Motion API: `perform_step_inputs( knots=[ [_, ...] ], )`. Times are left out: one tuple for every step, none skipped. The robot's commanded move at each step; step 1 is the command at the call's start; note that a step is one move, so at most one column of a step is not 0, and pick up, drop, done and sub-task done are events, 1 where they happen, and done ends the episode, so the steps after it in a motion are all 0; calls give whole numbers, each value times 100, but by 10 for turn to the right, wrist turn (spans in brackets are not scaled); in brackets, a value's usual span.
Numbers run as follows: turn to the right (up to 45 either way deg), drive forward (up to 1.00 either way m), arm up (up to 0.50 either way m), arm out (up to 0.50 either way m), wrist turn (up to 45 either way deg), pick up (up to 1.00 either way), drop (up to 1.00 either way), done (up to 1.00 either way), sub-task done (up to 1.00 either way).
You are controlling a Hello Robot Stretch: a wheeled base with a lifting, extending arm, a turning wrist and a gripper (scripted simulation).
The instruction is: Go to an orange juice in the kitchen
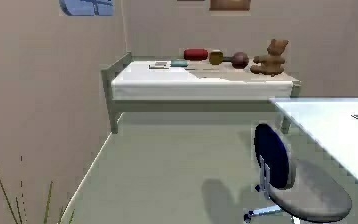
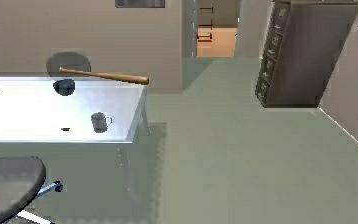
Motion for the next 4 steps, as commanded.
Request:
perform_step_inputs(
  knots=[
    [450, 0, 0, 0, 0, 0, 0, 0, 0],
    [450, 0, 0, 0, 0, 0, 0, 0, 0],
    [90, 0, 0, 0, 0, 0, 0, 0, 0],
    [0, 100, 0, 0, 0, 0, 0, 0, 0]
  ],
)
